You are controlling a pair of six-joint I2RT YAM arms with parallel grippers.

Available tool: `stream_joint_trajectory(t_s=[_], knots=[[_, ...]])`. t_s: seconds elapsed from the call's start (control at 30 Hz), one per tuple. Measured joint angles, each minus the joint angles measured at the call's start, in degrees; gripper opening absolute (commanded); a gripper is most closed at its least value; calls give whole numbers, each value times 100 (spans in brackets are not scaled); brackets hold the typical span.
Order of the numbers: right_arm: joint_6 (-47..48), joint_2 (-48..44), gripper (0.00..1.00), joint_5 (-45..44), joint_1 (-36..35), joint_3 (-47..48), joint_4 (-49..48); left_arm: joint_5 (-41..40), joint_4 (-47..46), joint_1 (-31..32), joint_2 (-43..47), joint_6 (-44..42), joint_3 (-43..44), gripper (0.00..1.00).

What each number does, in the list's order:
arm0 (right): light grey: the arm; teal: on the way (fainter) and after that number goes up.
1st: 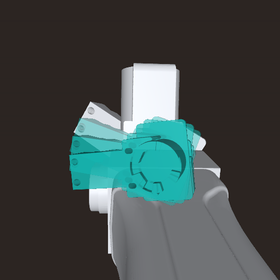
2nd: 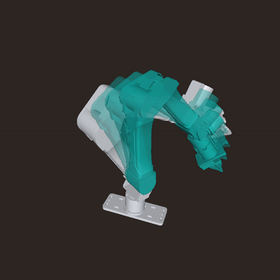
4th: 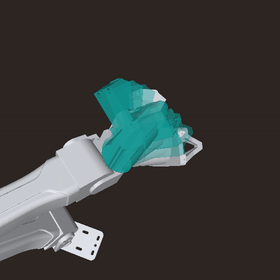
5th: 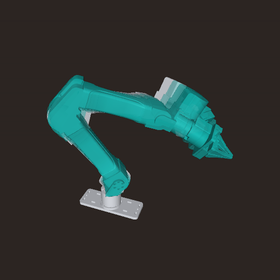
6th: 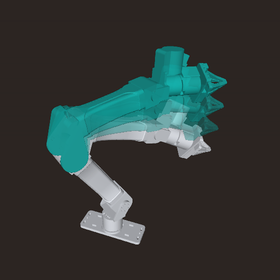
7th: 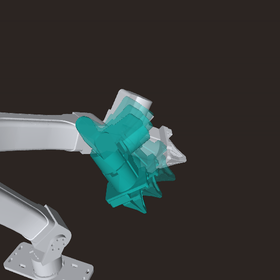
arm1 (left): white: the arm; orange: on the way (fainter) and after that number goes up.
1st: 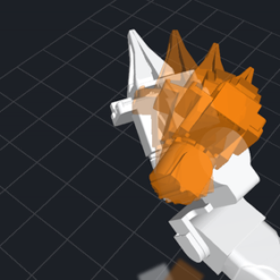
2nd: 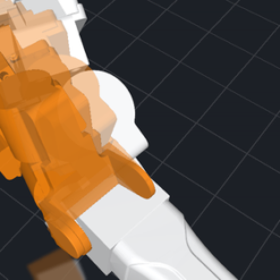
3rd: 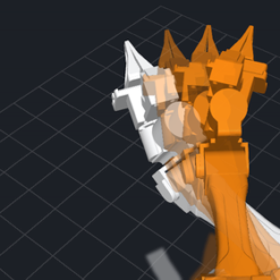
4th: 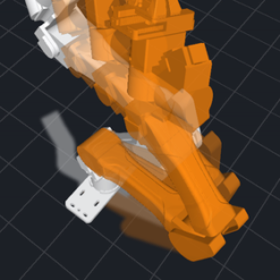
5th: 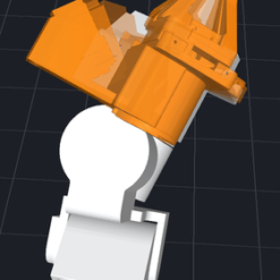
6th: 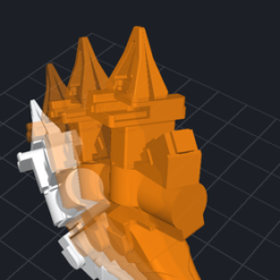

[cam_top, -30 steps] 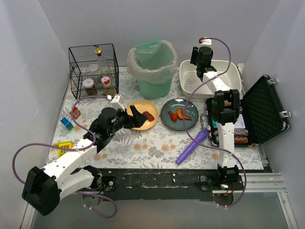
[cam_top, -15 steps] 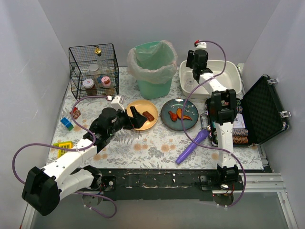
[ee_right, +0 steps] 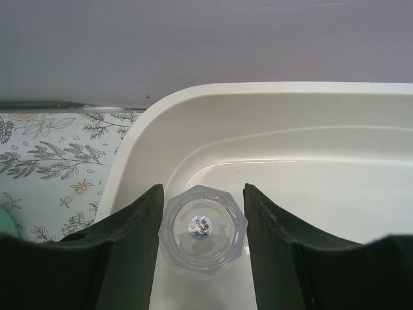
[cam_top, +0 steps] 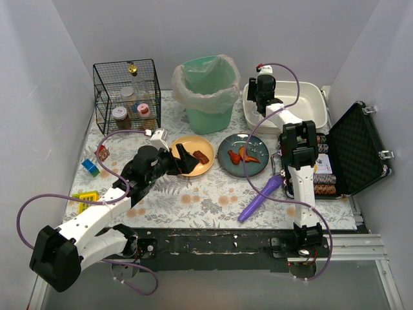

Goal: Clear the kitchen counter

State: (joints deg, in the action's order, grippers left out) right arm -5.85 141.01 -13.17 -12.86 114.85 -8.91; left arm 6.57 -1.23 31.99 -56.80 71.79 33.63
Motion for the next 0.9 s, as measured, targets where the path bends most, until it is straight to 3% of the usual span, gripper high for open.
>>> stream_joint_trajectory(t_s=[0.1, 0.3, 0.6, 0.9], knots=[[11, 0, 36, 7, -13, 0, 20, 2, -2, 0, 0, 0, 0, 95], [11, 0, 66, 13, -13, 0, 66, 4, -2, 0, 0, 0, 0, 95], [15, 0, 81, 160, -13, -33, 35, 28, 0, 0, 0, -2, 0, 95], [-44, -42, 84, 205, 0, -153, -24, 28, 0, 0, 0, -2, 0, 95]])
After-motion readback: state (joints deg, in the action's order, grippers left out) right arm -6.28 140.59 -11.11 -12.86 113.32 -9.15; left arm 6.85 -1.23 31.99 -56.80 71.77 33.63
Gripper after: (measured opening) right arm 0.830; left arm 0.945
